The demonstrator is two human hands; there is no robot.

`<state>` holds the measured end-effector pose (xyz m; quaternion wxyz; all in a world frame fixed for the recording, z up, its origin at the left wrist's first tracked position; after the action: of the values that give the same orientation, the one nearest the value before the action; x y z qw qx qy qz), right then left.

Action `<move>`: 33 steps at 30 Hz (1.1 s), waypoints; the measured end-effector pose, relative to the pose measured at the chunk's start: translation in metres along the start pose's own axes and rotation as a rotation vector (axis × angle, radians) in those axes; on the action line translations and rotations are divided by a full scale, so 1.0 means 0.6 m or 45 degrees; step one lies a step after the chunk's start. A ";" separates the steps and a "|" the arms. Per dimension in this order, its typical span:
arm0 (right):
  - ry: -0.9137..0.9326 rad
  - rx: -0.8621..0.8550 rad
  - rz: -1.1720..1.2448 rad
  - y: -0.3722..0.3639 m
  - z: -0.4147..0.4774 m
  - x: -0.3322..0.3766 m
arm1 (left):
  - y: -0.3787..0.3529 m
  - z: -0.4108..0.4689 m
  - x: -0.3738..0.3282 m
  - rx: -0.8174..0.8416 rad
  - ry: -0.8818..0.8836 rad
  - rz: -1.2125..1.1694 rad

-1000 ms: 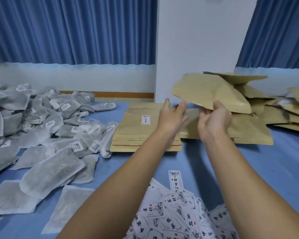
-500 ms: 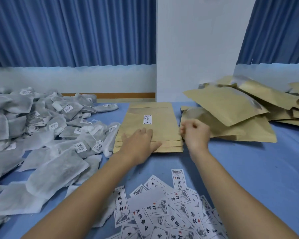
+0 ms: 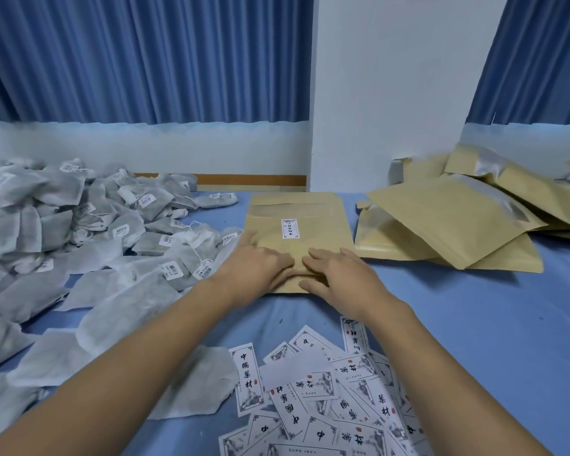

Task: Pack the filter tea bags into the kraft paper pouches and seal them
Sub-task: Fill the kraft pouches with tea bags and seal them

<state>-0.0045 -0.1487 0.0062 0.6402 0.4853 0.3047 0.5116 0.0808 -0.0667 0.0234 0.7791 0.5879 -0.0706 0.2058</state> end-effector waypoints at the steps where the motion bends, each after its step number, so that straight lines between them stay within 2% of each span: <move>1: 0.018 -0.003 -0.008 0.003 0.000 0.003 | 0.003 -0.002 -0.002 -0.024 -0.016 0.012; 8: 0.007 0.001 -0.128 0.030 0.004 0.022 | 0.007 -0.018 0.004 -0.162 0.019 -0.117; 14: -0.042 -0.143 -0.105 0.057 0.012 0.030 | 0.051 -0.046 0.020 -0.609 0.157 -0.459; 16: -0.117 -0.227 0.025 0.070 0.017 0.018 | 0.056 -0.062 0.023 -0.661 0.274 -0.426; 18: -0.164 -0.284 0.210 0.079 0.021 0.005 | 0.076 -0.089 0.022 -0.873 0.382 -0.401; 20: -0.141 -0.250 0.352 0.077 0.022 0.004 | 0.087 -0.124 0.027 -1.082 0.563 -0.610; 22: -0.124 -0.178 0.421 0.068 0.017 0.005 | 0.076 -0.146 0.034 -1.132 0.763 -0.951; 24: -0.132 -0.176 0.453 0.066 0.013 0.001 | 0.073 -0.160 0.029 -1.171 0.838 -1.060; 26: -0.126 -0.217 0.487 0.073 0.014 0.002 | 0.056 -0.162 0.028 -1.116 0.906 -1.276; 29: -0.116 -0.198 0.595 0.085 0.016 0.006 | -0.007 -0.146 -0.011 -0.730 1.074 -1.843; 31: -0.075 -0.085 0.681 0.087 0.016 0.018 | -0.033 -0.133 -0.045 -0.513 1.090 -2.066; 33: -0.023 0.061 0.791 0.081 0.014 0.035 | -0.049 -0.123 -0.066 -0.391 1.137 -2.380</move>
<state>-0.0085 -0.1310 0.0567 0.4443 0.5747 0.1482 0.6710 0.0467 -0.0129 -0.0386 0.6495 0.1736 0.6806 -0.2912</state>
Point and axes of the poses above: each hand's wrist, its own z-axis towards the middle knuckle, its own y-axis out of the back of the hand, x = y × z, the point moved 9 cm from there along z, towards the middle knuckle, and after that the axes turned 7 degrees about -x, right-handed, at the moved point
